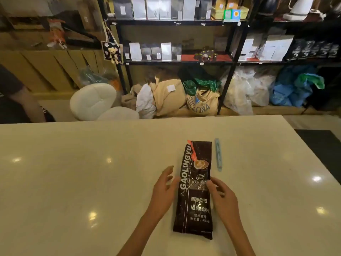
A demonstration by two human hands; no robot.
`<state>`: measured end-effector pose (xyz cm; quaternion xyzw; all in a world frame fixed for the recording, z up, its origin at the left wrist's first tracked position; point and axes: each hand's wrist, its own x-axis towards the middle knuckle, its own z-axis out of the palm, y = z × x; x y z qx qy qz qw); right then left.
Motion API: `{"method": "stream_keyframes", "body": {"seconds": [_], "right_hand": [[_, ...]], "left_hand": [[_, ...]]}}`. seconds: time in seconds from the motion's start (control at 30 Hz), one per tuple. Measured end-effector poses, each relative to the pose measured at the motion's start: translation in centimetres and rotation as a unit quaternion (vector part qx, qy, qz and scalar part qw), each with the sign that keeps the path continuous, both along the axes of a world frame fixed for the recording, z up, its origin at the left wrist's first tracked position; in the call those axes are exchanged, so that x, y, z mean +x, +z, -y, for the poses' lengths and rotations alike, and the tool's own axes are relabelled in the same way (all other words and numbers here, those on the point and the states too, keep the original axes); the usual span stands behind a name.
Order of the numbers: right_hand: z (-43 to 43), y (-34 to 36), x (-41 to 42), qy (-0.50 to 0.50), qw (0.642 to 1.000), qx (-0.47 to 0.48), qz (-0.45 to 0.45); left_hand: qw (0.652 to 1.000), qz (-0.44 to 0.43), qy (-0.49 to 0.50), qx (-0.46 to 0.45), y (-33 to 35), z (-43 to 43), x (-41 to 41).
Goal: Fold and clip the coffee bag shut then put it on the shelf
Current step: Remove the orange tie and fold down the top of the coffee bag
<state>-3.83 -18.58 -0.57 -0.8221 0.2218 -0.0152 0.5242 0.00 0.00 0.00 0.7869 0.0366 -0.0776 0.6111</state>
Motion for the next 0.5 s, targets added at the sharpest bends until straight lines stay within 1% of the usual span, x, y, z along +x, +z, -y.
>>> {"method": "stream_keyframes", "body": {"seconds": [0.07,0.1,0.2,0.27,0.37,0.5], "right_hand": [[-0.6,0.0,0.6,-0.007,0.999,0.033,-0.013],[-0.8,-0.2,0.8,-0.004,0.999,0.047,-0.014],[-1.0,-0.1,1.7,-0.007,0.993,0.118,-0.017],[-0.9,0.4,2.3,0.007,0.988,0.152,-0.004],[-0.7,1.4,2.9,0.030,0.984,0.173,0.021],[-0.4,2.8,3.8,0.031,0.976,0.211,0.049]], "left_hand": [[0.996,-0.044,-0.047,-0.064,0.4,1.2,0.9],[0.992,-0.062,-0.054,-0.094,0.6,1.6,1.3],[0.983,-0.104,-0.029,-0.151,1.3,2.3,2.7],[0.982,-0.102,-0.034,-0.157,2.1,2.2,3.4],[0.988,-0.073,-0.026,-0.136,3.4,1.5,4.2],[0.988,-0.043,0.024,-0.144,4.4,0.7,4.2]]}}
